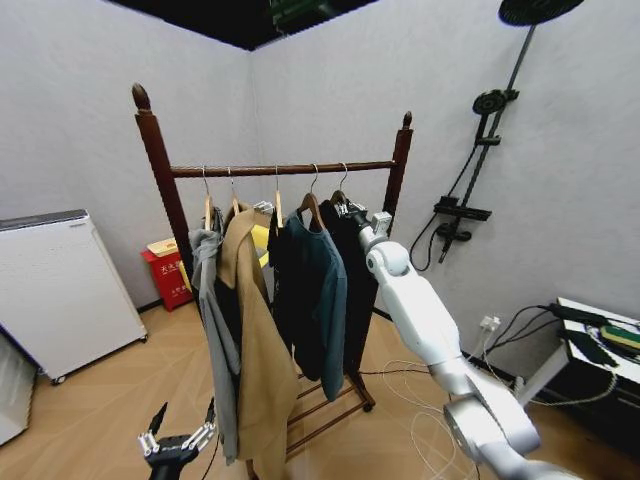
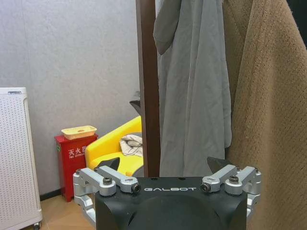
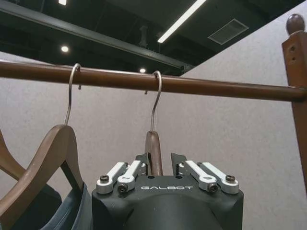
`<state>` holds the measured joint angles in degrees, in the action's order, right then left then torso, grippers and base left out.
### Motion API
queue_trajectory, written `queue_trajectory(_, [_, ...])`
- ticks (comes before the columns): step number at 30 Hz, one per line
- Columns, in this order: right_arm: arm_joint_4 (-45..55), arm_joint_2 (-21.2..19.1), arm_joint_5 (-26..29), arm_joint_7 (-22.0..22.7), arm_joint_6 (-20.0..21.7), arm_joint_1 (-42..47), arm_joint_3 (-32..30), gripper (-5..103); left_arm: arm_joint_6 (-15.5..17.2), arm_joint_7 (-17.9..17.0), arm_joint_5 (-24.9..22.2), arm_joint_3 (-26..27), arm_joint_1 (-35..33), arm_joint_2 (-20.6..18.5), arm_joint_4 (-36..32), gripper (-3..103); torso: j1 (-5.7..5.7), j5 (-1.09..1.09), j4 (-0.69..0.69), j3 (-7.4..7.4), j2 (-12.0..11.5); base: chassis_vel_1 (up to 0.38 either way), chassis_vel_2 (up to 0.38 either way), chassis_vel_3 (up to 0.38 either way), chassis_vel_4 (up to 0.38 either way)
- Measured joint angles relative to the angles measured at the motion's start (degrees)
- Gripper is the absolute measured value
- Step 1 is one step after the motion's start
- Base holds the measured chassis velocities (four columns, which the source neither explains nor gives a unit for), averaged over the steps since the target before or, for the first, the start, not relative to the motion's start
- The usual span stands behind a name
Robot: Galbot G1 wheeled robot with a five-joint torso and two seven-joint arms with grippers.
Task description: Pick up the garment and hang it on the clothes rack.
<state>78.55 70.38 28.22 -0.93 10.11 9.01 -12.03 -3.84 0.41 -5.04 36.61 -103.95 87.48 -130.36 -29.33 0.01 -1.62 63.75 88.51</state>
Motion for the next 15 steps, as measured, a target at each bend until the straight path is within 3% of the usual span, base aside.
queue_trajectory(5, [7.6,-4.4,0.6,1.4,0.2,5.7,-2.8,43,0.0,0.0,0.0,0.0,0.0,0.0,0.0,100,0.00,0.00,0.00,0.00,0.0,0.000,0.000,0.000,0.000])
queue_trajectory(7, [16.1,-8.8,1.5,2.4,1.1,13.1,-6.8,54,0.0,0.0,0.0,0.0,0.0,0.0,0.0,100,0.00,0.00,-0.02,0.00,0.0,0.000,0.000,0.000,0.000])
queue_trajectory(8, [16.1,-8.8,1.5,2.4,1.1,13.1,-6.8,54,0.0,0.0,0.0,0.0,0.0,0.0,0.0,100,0.00,0.00,-0.02,0.00,0.0,0.000,0.000,0.000,0.000])
queue_trajectory(10, [25.2,-12.5,3.9,3.7,2.4,22.5,-11.9,66,0.0,0.0,0.0,0.0,0.0,0.0,0.0,100,0.00,0.02,-0.05,0.00,0.0,0.000,0.000,0.000,0.000])
queue_trajectory(15, [35.7,-15.0,6.4,5.5,3.8,35.2,-17.6,82,0.0,0.0,0.0,0.0,0.0,0.0,0.0,100,0.01,0.00,-0.02,0.00,0.0,0.000,0.000,0.000,0.000])
